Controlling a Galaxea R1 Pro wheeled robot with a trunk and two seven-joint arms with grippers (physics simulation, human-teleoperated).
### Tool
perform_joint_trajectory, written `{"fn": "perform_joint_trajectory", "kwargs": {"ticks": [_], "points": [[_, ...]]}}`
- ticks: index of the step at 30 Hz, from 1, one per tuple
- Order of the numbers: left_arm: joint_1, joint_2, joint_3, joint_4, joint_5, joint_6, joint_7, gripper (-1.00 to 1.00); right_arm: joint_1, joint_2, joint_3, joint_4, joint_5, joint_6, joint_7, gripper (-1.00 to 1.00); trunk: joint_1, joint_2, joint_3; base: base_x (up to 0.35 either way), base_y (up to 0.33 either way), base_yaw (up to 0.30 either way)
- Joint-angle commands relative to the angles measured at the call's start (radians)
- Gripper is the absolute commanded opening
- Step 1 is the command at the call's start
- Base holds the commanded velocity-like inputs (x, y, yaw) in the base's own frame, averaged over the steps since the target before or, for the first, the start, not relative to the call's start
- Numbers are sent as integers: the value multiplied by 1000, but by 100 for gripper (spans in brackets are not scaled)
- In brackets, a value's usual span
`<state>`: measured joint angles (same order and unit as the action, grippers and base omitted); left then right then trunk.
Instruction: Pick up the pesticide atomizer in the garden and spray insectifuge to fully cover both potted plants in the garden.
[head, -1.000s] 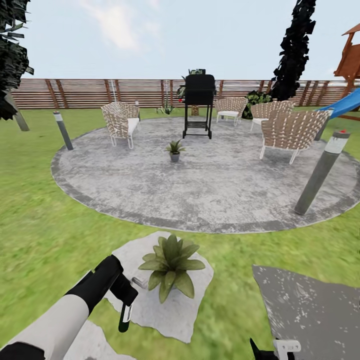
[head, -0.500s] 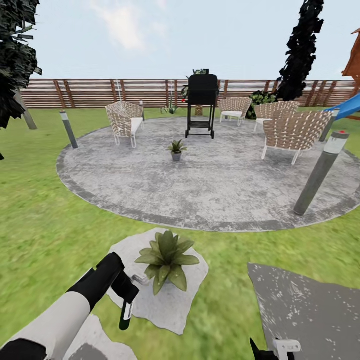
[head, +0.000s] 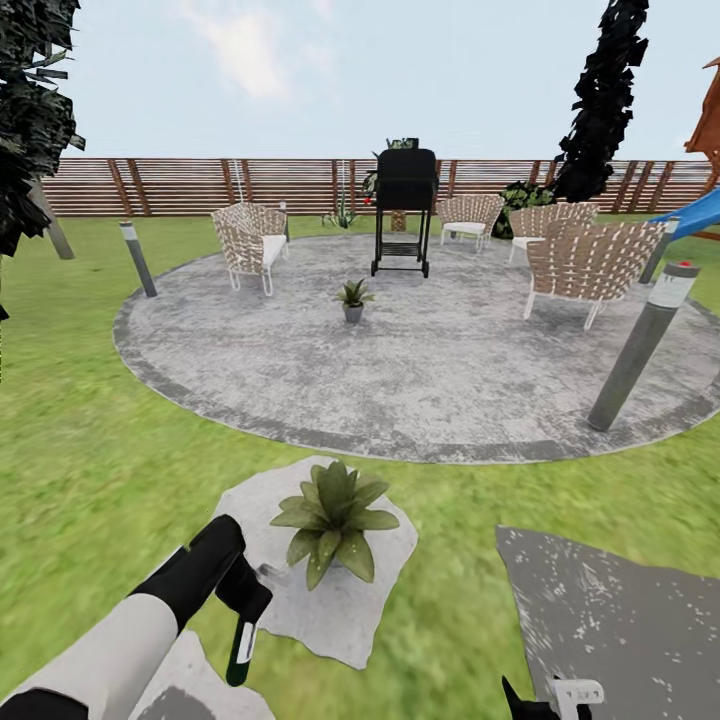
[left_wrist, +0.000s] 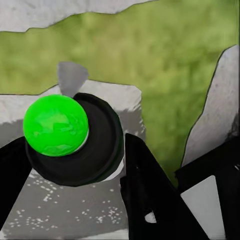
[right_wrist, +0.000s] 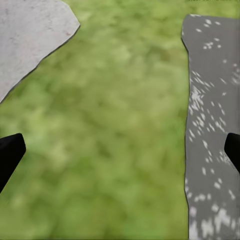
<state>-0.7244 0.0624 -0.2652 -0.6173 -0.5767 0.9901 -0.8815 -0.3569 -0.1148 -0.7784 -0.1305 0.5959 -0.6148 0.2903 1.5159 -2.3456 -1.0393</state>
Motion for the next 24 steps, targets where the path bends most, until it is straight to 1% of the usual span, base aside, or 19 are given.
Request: {"fn": "perform_joint_trajectory", "kwargs": {"ticks": [1,4,9,12,15,18,24], "points": [[3,0,-1,-5,-10,2,-10,-100,-1,0,-8,0,1,-2,9,100,0,0,-1,0,0,143],[6,-3,0,-10,-8,2,-10,-100,-1,0,-8,0,1,-2,9,100,0,0,-1,11,-49,221],[6,-10,0,-11,-6,2,-10,-100,-1,0,-8,0,1,-2,9,100,0,0,-1,80,-218,265],[6,-10,0,-12,-6,2,-10,-100,-1,0,-8,0,1,-2,9,100,0,0,-1,28,-264,71],[6,-4,0,-12,-5,4,-10,-100,-1,0,-7,0,1,-3,9,100,0,0,-1,30,-272,5],[5,0,0,-12,-3,4,-11,-100,-1,0,-7,0,1,-3,9,100,0,0,-1,182,-238,8],[4,0,1,-13,-3,5,-10,-100,-1,0,-7,1,2,-3,9,100,0,0,-1,213,-218,266]]}}
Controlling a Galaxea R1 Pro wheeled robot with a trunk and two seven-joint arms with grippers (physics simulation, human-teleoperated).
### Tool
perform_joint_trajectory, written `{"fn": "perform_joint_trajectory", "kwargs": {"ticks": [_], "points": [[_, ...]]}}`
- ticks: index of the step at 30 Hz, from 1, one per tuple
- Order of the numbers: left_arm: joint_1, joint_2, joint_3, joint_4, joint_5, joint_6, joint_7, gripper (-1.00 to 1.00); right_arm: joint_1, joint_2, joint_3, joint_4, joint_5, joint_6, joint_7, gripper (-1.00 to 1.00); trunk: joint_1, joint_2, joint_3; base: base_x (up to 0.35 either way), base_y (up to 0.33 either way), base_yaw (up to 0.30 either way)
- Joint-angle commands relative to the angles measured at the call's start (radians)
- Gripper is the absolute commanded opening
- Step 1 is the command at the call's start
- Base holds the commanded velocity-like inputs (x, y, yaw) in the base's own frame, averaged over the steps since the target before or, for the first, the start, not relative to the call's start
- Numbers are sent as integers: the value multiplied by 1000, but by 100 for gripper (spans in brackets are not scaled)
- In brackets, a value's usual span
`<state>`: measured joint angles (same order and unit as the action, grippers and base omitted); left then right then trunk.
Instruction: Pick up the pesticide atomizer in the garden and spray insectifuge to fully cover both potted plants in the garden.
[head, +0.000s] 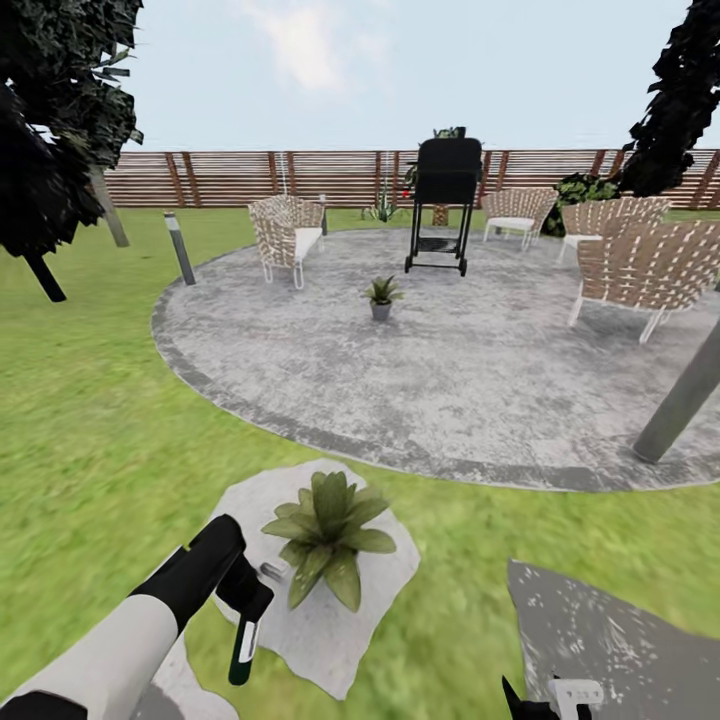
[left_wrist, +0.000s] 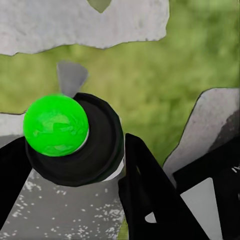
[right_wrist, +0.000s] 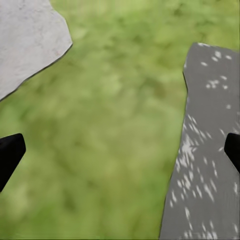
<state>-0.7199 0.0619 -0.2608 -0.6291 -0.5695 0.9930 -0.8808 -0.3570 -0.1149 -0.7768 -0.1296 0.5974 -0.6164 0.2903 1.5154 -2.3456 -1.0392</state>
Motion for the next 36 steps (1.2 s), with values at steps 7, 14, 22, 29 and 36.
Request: {"fn": "perform_joint_trajectory", "kwargs": {"ticks": [7,14,22,29,36], "points": [[-12,-5,-5,-1,-11,8,-14,-100,0,0,-8,1,1,-2,9,100,0,0,-1,127,-101,226],[-58,-3,-2,3,-12,8,-17,-100,0,0,-8,1,1,-2,9,100,0,0,-1,2,-2,10],[-33,3,-1,3,-11,3,-18,-100,0,0,-8,1,1,-2,9,100,0,0,-1,0,0,0],[-76,-9,-4,3,-5,15,-45,-100,0,1,-7,1,1,-2,9,100,0,0,-1,0,0,0],[-141,2,-42,15,-96,5,-227,-100,0,0,-7,1,1,-1,9,100,0,0,-1,0,0,0]]}}
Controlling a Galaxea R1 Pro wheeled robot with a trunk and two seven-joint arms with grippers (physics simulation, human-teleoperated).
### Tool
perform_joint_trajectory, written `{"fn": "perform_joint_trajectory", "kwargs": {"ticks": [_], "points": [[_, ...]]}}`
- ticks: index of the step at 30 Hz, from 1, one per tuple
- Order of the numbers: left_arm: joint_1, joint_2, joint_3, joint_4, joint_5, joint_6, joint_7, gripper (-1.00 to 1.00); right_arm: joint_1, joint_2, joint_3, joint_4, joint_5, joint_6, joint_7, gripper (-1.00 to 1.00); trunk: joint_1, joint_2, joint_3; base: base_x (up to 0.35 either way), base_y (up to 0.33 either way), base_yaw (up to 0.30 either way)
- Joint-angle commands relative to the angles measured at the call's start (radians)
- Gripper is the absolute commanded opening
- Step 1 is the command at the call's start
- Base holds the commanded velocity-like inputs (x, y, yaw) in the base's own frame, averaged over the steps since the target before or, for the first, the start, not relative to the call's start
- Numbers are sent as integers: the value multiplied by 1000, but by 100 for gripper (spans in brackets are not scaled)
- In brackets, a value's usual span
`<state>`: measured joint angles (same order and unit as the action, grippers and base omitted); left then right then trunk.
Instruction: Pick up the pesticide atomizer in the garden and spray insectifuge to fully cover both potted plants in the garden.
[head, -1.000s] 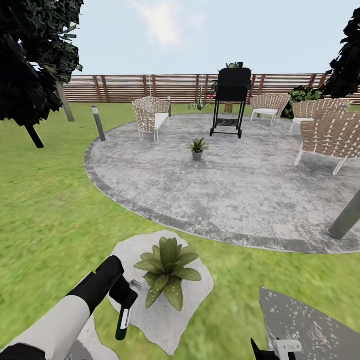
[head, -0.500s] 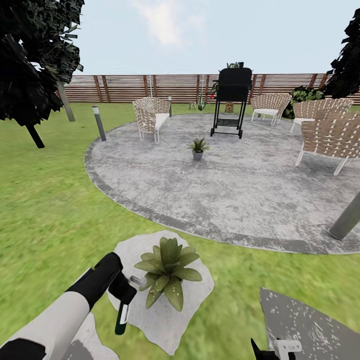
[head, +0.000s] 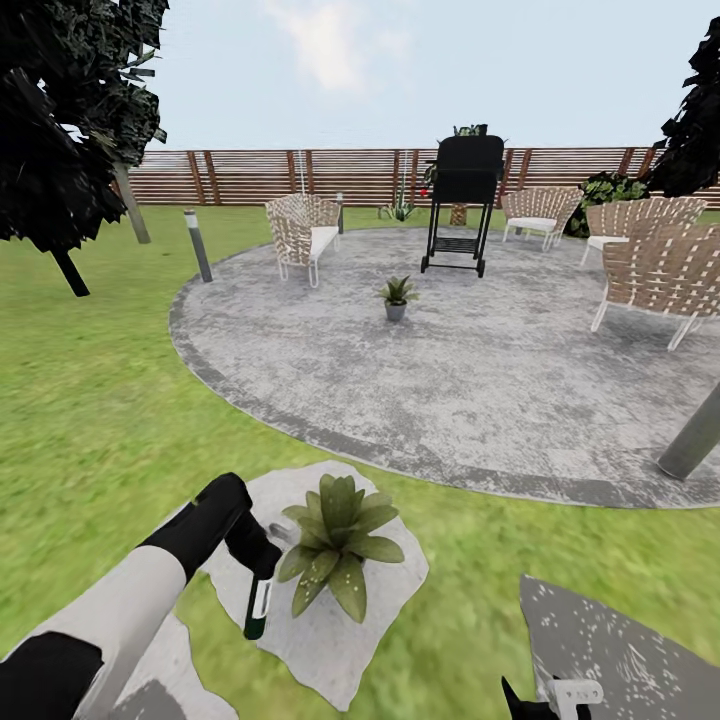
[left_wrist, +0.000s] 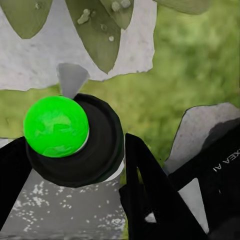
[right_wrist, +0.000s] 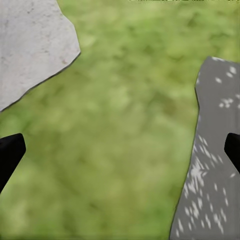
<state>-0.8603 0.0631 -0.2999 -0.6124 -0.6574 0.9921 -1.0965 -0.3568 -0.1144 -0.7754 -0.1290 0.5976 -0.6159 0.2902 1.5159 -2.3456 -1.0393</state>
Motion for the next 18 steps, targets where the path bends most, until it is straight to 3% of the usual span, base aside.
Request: {"fn": "perform_joint_trajectory", "kwargs": {"ticks": [1,4,5,13,18], "points": [[9,2,-6,0,-47,3,-33,-100,-1,-1,-8,0,1,-2,9,100,0,0,-1,0,0,0],[68,10,-5,2,-112,0,-39,-100,-1,-1,-8,0,2,-2,9,100,0,0,-1,0,0,0],[74,11,-5,2,-116,0,-40,-100,-1,-1,-8,0,2,-2,9,100,0,0,-1,0,0,0],[66,7,-2,-10,-117,3,-52,-100,-1,-1,-10,0,1,-2,9,100,0,0,-1,0,0,9],[67,1,-4,-10,-117,3,-57,-100,-1,0,-9,0,1,-2,9,100,0,0,-1,59,-98,220]]}}
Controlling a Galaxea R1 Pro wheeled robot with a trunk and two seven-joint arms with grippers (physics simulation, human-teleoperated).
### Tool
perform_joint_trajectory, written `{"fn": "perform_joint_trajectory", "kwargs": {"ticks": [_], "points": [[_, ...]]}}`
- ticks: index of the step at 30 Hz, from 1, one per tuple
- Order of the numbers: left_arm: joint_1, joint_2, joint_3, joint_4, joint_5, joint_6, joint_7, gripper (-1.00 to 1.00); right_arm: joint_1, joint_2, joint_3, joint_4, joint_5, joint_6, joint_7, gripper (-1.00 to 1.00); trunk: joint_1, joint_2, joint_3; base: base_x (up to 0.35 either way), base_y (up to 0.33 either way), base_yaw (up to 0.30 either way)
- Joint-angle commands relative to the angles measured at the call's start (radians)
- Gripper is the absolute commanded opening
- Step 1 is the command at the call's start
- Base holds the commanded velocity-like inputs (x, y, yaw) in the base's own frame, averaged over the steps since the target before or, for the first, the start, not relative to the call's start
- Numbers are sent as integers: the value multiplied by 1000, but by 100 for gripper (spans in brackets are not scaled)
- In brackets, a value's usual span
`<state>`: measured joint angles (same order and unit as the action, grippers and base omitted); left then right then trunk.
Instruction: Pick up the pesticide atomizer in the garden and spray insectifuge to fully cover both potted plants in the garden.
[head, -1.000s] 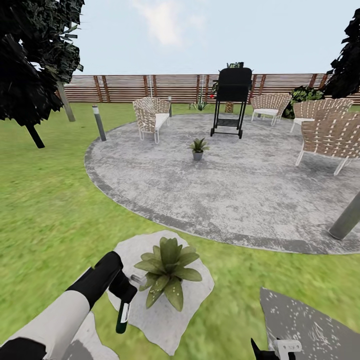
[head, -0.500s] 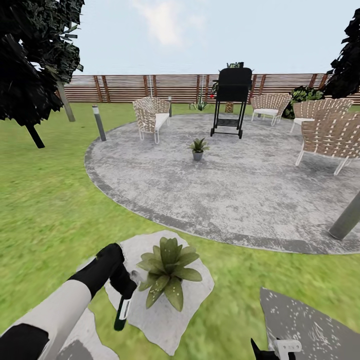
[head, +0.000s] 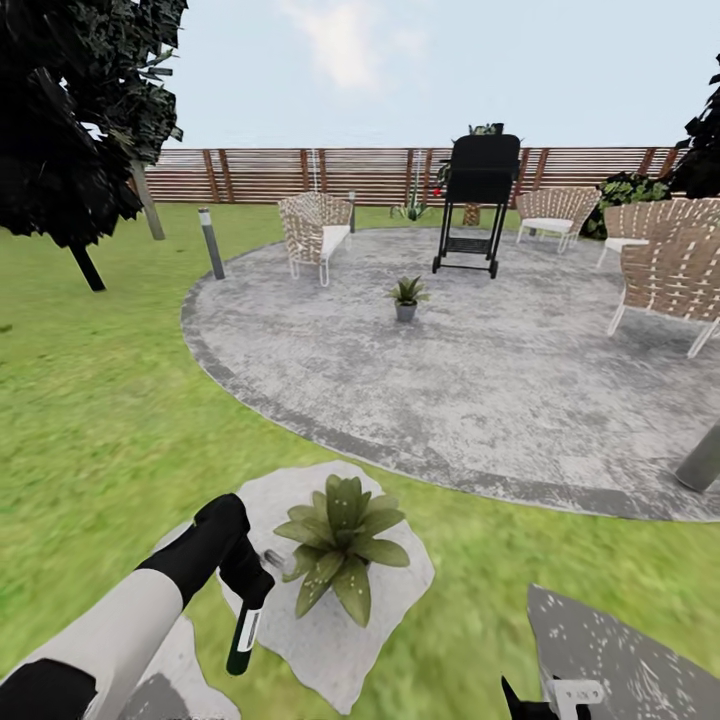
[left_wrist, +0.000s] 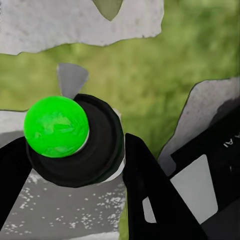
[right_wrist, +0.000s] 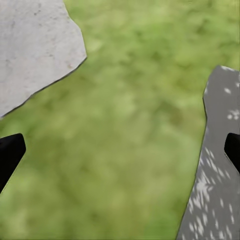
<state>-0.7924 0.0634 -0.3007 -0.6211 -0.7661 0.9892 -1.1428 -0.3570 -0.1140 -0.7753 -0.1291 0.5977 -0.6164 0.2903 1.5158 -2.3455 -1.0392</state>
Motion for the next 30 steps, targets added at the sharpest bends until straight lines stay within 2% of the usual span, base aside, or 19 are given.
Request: {"fn": "perform_joint_trajectory", "kwargs": {"ticks": [1,5,14,18,24,30], "points": [[-1,1,-3,-2,-9,6,-11,-100,0,0,-9,0,1,-2,9,100,0,0,-1,92,-226,269],[2,2,-2,-2,-9,6,-11,-100,0,0,-9,0,1,-2,9,100,0,0,-1,0,-256,275],[-2,2,3,-2,-10,12,-11,-100,0,0,-9,0,1,-2,9,100,0,0,-1,-261,-101,272],[-2,-4,-1,-2,-10,12,-11,-100,0,0,-9,0,1,-2,9,100,0,0,-1,159,-130,214],[3,-1,-1,-2,-10,11,-10,-100,0,0,-9,0,1,-2,9,100,0,0,-1,209,-179,29],[3,3,0,-2,-12,12,-2,-100,0,0,-9,0,1,-2,9,100,0,0,-1,-4,-270,196]]}}
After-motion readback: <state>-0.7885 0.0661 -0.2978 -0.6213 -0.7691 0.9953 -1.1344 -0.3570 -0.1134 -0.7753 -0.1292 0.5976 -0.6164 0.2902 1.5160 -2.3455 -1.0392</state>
